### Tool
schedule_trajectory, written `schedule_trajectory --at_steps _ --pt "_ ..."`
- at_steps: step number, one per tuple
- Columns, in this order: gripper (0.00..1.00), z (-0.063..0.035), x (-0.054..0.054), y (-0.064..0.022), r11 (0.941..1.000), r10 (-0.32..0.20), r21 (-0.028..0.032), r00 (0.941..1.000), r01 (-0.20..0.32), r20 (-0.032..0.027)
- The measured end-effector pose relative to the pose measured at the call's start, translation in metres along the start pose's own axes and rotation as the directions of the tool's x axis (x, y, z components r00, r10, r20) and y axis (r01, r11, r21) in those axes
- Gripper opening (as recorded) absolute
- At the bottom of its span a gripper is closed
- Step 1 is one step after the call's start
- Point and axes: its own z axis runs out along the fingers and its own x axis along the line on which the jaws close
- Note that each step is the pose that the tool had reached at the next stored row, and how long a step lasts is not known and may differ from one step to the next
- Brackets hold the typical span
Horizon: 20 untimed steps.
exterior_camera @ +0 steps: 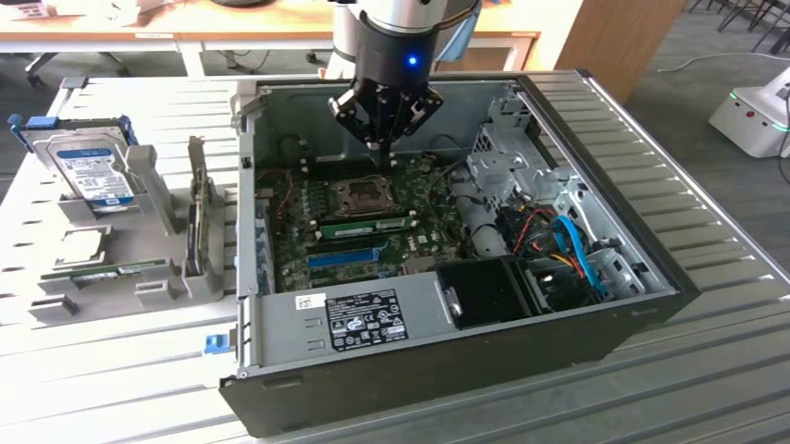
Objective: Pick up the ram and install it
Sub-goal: 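Press down the ram until it locks into place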
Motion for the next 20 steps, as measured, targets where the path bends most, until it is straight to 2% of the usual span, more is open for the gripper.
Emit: schedule_trajectory --at_steps 5,20 --pt "0.1 0.0 0.0 0.0 1.0 0.009 -0.0001 1.0 -0.009 0.0003" --pt "0.1 0.0006 0.0 0.0 0.9932 0.116 -0.0029 0.9932 -0.116 0.0054"
